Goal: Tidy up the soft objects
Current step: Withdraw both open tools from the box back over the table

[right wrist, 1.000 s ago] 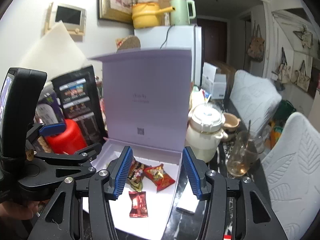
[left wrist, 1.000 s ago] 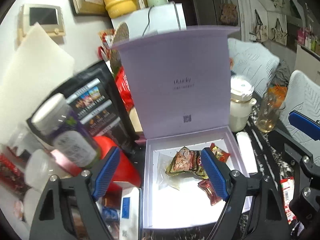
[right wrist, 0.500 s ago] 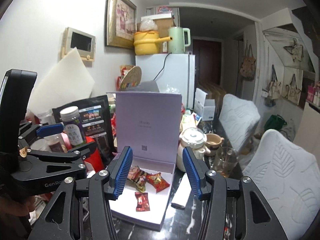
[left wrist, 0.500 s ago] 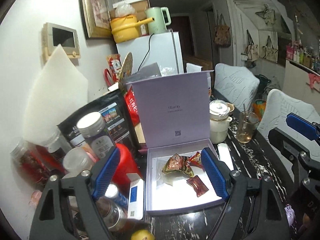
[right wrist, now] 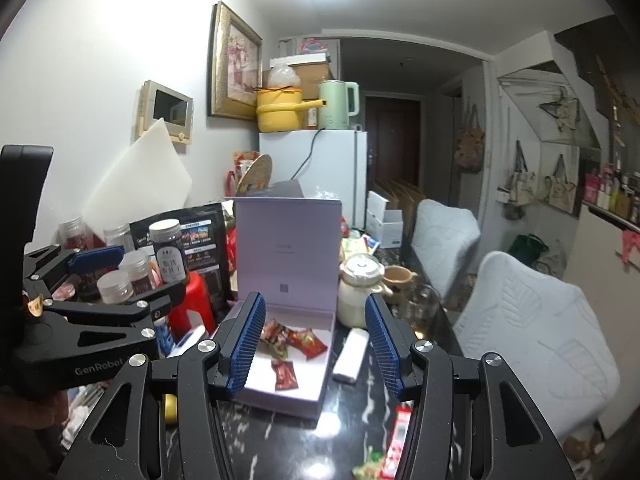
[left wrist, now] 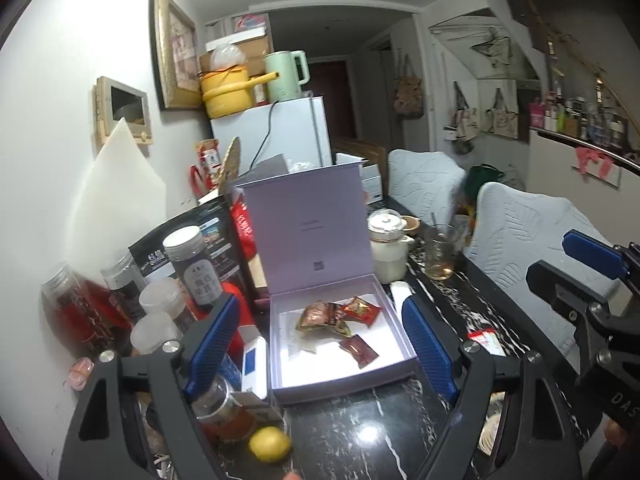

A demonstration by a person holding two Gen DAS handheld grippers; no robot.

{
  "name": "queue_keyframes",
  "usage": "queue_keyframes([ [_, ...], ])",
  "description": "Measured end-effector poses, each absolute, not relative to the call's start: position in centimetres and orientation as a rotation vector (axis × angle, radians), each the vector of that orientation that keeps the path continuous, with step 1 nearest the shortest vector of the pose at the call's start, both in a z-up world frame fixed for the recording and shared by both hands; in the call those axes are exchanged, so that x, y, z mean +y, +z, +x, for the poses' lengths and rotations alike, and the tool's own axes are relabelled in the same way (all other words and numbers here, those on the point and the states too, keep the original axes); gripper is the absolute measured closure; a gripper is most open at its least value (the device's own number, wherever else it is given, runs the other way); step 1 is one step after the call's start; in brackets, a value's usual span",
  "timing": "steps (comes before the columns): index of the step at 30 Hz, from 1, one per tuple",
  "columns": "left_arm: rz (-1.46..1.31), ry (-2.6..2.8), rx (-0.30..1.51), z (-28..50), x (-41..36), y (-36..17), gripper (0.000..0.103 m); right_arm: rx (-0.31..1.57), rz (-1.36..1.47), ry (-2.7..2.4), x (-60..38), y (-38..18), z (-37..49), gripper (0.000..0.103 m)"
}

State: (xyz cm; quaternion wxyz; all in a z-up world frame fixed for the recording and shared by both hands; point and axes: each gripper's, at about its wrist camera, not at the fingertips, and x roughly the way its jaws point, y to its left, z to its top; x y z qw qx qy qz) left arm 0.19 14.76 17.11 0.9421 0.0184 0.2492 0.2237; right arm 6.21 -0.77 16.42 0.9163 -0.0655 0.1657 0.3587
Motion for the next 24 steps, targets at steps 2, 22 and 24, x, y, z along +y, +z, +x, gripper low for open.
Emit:
queue_keyframes([
  [2,0.048,0.441,0.505,-0.6,13.9,16.7,0.02,0.335,-0.128,0.723,-2.0,16.0,4.9,0.043],
  [22,0.023,0.228,0.627,-3.4,6.7,10.0,0.02,0.429,-0.091,0.568,-10.3,10.1,-1.8,0.035],
  [24,0.019,0.218,0.651,-3.4,6.3,8.9,0.02,0.445,-0.093,0.549,-11.1,9.1,-2.2,0.035],
])
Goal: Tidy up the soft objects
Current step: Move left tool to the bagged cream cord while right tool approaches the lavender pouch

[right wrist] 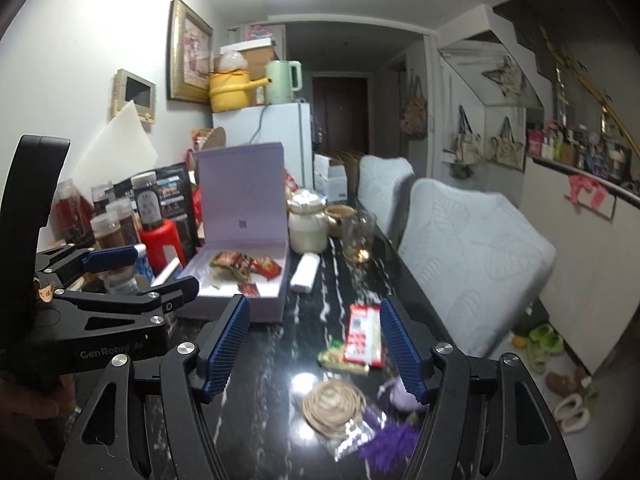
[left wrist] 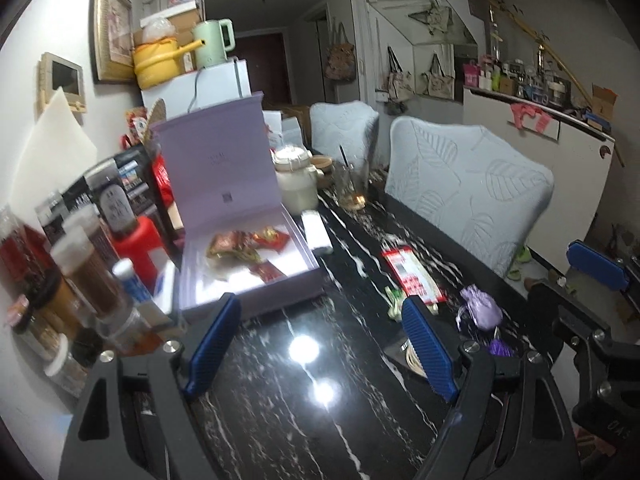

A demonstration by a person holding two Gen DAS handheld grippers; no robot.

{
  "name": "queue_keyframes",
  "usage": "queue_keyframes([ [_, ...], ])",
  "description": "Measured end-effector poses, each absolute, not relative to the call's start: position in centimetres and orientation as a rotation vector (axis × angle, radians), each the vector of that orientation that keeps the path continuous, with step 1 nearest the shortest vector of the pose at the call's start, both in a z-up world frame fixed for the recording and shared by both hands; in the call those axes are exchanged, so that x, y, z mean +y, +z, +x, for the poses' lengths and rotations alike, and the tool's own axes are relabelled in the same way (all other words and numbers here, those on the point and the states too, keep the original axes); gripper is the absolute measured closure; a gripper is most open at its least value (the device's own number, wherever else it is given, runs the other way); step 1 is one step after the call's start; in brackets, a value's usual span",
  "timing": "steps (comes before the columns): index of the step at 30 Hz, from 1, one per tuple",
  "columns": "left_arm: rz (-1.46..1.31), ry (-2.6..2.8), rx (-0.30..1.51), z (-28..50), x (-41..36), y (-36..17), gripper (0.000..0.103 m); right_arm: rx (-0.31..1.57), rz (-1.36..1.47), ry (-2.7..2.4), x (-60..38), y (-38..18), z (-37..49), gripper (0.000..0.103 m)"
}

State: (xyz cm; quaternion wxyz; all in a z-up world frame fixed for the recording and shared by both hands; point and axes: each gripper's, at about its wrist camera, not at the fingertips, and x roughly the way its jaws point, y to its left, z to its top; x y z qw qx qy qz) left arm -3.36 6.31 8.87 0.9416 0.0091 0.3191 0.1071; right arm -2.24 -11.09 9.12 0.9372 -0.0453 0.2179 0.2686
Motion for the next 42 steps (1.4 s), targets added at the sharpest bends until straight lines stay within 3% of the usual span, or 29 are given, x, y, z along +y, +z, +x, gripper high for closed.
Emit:
queue_keyframes([
  [24,-0.047,0.031,0.864,0.7,0.6,-2.0,0.02,0.676,0.039,0.491,-19.1,-2.7,-2.1,0.035],
  [42,-0.06,-0.033,1.032,7.3,-0.7,-7.7,0.02,0.779,0.043,0.462,-20.4,-6.3,3.5,0.032],
])
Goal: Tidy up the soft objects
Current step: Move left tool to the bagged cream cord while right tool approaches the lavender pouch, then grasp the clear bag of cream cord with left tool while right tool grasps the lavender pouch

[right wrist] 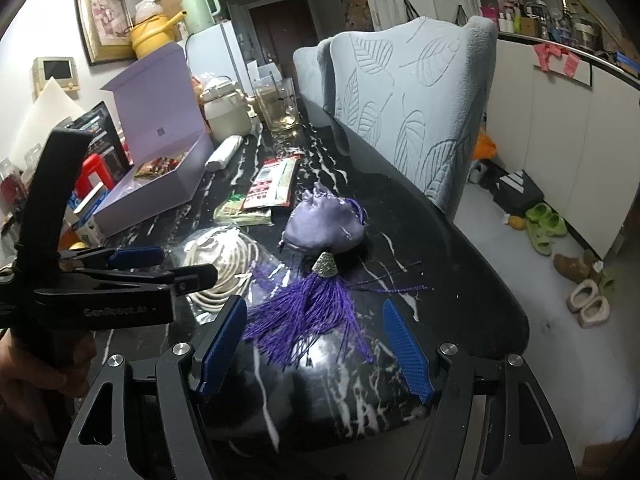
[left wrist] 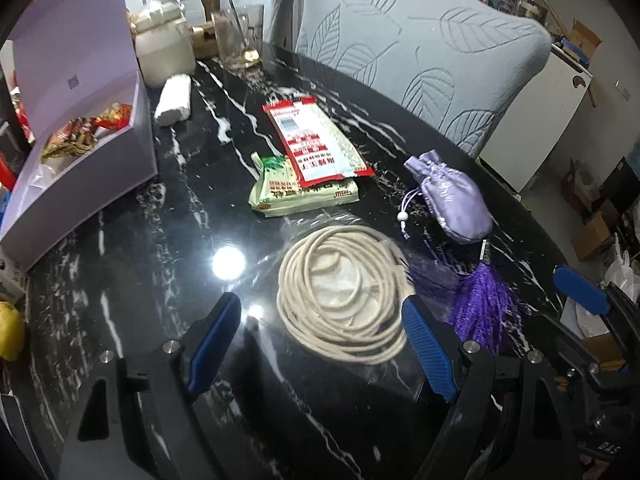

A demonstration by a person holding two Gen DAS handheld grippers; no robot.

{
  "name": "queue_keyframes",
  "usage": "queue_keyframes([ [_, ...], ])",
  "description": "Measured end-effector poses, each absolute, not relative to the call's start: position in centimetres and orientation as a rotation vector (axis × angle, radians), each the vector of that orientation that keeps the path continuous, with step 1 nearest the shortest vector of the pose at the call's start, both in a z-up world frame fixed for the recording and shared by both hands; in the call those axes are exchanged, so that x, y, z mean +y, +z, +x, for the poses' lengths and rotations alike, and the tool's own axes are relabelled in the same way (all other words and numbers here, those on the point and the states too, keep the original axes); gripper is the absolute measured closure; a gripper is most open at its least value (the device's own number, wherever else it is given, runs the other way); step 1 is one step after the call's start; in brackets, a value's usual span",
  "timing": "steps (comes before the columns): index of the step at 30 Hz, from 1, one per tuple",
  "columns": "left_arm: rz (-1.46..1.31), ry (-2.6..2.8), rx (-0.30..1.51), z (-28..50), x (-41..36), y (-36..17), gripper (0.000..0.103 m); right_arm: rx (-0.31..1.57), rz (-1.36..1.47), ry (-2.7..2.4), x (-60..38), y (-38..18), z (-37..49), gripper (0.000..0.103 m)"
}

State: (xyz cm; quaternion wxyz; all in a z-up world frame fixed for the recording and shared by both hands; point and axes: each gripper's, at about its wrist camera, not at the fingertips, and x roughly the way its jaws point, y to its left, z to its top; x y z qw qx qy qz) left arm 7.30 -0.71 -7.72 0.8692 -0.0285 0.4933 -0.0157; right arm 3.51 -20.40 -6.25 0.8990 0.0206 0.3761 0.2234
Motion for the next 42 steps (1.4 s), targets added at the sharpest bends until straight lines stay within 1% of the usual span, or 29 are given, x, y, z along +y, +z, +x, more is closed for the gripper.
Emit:
queue_keyframes([
  [3,-0.071,-0.048,1.067,8.2,-0.6,-8.7,0.02,0.788,0.045,0.462,-20.3,-6.4,4.3,0.031],
  [8,-0.043,-0.076,1.064,9.3,-1.1,-9.0,0.019,0.803,0.039,0.465,-19.8,-6.7,5.4,0.031],
  [12,-0.036,-0.075,1.06,10.0,-1.2,-9.4,0.009,0.813,0.038,0.468,-19.5,-6.8,6.1,0.031],
  [15,-0.016,-0.078,1.049,10.1,-1.4,-9.5,0.009,0.818,0.041,0.47,-19.4,-6.9,6.5,0.031],
  [16,-0.01,-0.079,1.046,10.2,-1.4,-9.5,0.012,0.819,0.04,0.468,-19.4,-6.9,6.6,0.031],
  [17,-0.007,-0.092,1.036,10.1,-1.6,-9.4,0.018,0.819,0.039,0.467,-19.4,-6.9,6.7,0.031],
  [19,-0.011,-0.109,1.008,9.8,-1.7,-9.0,0.053,0.82,0.037,0.465,-19.4,-7.0,6.8,0.031],
  [21,-0.024,-0.145,0.994,9.7,-1.9,-8.8,0.07,0.822,0.038,0.462,-19.5,-7.1,7.0,0.031],
  [22,-0.026,-0.149,0.99,9.6,-1.9,-8.7,0.074,0.823,0.04,0.462,-19.5,-7.1,7.1,0.031],
  [25,-0.023,-0.138,0.974,9.4,-1.7,-8.4,0.079,0.823,0.046,0.464,-19.6,-7.1,7.4,0.031],
  [31,-0.039,-0.098,0.928,7.8,-0.3,-6.9,0.079,0.81,0.025,0.463,-19.0,-7.0,8.5,0.03],
  [33,-0.029,-0.057,0.909,7.1,0.4,-6.3,0.079,0.807,0.024,0.467,-18.6,-7.1,9.0,0.026],
  [42,-0.048,0.089,0.888,5.2,3.6,-5.5,0.079,0.794,-0.012,0.455,-16.8,-7.2,10.5,0.026],
])
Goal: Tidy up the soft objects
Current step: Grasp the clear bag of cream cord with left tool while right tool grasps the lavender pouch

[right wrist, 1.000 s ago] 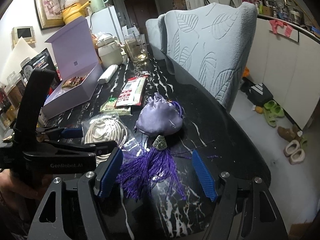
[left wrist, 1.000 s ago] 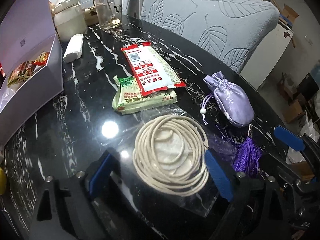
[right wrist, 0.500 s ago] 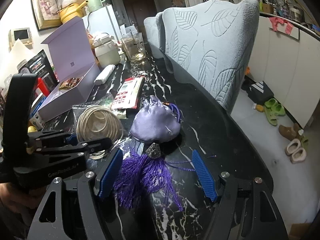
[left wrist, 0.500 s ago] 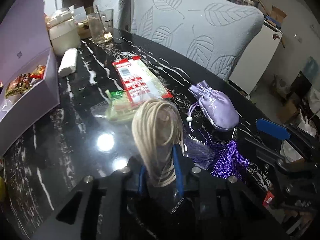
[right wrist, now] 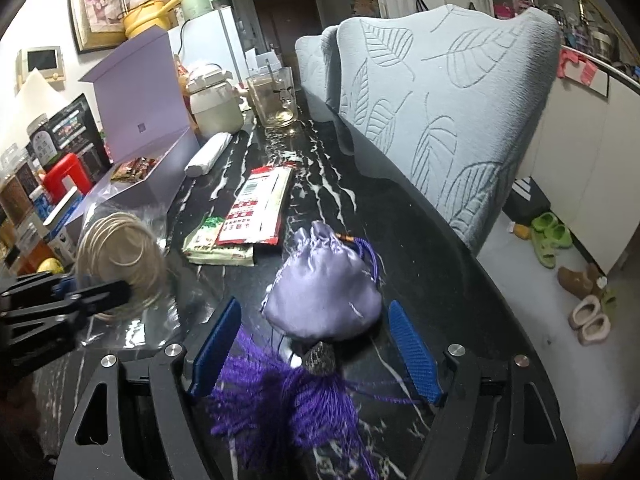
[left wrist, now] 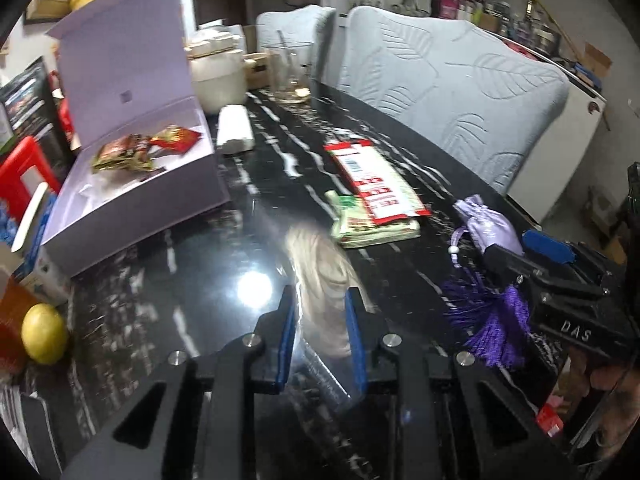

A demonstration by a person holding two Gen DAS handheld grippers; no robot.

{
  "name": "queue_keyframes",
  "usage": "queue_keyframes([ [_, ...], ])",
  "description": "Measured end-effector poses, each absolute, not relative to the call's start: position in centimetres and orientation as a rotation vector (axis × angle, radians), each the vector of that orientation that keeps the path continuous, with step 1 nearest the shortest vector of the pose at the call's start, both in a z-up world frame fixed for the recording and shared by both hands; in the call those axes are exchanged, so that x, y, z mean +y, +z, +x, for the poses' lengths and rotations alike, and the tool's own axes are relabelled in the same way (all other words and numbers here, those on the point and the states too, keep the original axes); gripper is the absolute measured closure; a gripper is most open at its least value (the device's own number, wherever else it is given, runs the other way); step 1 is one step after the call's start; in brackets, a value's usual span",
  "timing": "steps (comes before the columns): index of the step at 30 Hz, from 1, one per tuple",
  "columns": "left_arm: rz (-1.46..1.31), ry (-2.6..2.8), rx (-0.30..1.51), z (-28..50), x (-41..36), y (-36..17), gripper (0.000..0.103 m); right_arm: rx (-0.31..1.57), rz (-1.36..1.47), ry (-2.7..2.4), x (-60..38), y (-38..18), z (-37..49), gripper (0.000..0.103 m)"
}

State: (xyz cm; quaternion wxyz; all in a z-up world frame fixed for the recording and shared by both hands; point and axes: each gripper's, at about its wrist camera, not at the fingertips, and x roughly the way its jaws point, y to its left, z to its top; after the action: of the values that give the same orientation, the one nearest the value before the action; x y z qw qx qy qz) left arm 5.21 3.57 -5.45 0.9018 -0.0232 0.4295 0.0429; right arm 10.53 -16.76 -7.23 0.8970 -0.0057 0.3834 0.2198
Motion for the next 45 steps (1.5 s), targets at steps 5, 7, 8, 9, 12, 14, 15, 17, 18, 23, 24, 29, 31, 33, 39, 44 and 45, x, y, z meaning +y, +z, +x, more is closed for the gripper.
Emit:
queue_keyframes([
  [5,-0.071,0.092,0.9,5.1,4.0,-6.2,0.079,0.804,-0.013,0.439,-16.2,-7.6,11.5,0.025],
  [7,-0.09,0.076,0.913,5.1,4.0,-6.7,0.079,0.812,-0.021,0.428,-15.9,-7.7,11.8,0.025],
  [8,-0.105,0.064,0.922,5.2,4.0,-6.9,0.079,0.811,-0.023,0.428,-15.8,-7.7,11.8,0.025],
  [9,-0.119,0.056,0.933,5.4,4.0,-7.2,0.079,0.808,-0.025,0.428,-15.8,-7.7,11.8,0.025],
  [12,-0.171,0.043,0.972,6.0,4.3,-7.9,0.079,0.809,-0.022,0.427,-15.8,-7.7,11.7,0.025],
  [14,-0.198,0.046,1.01,6.4,4.5,-8.5,0.079,0.814,-0.022,0.424,-15.8,-7.8,11.7,0.025],
  [15,-0.204,0.05,1.023,6.6,4.6,-8.7,0.079,0.817,-0.021,0.425,-15.8,-7.9,11.7,0.025],
  [17,-0.214,0.048,1.021,6.8,4.8,-8.9,0.079,0.818,-0.024,0.426,-15.7,-7.9,11.6,0.025],
  [18,-0.215,0.044,1.022,6.8,4.8,-8.9,0.079,0.818,-0.027,0.426,-15.7,-7.9,11.6,0.025],
  [23,-0.238,0.041,1.03,7.0,5.0,-9.0,0.079,0.819,-0.03,0.431,-15.7,-7.9,11.4,0.025],
  [24,-0.237,0.042,1.03,7.0,5.0,-9.0,0.079,0.818,-0.033,0.431,-15.7,-8.0,11.4,0.025],
  [29,-0.191,0.08,1.032,7.2,4.7,-9.0,0.034,0.822,-0.032,0.429,-15.8,-8.0,11.4,0.025],
  [31,-0.198,0.084,1.022,7.0,4.8,-9.1,0.0,0.824,-0.028,0.43,-16.0,-8.0,11.3,0.025],
  [33,-0.205,0.089,1.023,6.9,4.9,-9.1,0.0,0.825,-0.024,0.427,-16.2,-8.0,11.3,0.025],
  [39,-0.221,0.066,1.001,7.6,4.7,-8.4,0.0,0.828,-0.019,0.423,-16.6,-8.0,11.2,0.025],
  [44,-0.21,0.041,0.96,9.3,3.6,-7.3,0.0,0.832,-0.014,0.406,-17.1,-8.1,11.3,0.025],
  [45,-0.211,0.036,0.958,9.7,3.5,-7.3,0.0,0.835,-0.009,0.405,-17.2,-8.1,11.4,0.025],
])
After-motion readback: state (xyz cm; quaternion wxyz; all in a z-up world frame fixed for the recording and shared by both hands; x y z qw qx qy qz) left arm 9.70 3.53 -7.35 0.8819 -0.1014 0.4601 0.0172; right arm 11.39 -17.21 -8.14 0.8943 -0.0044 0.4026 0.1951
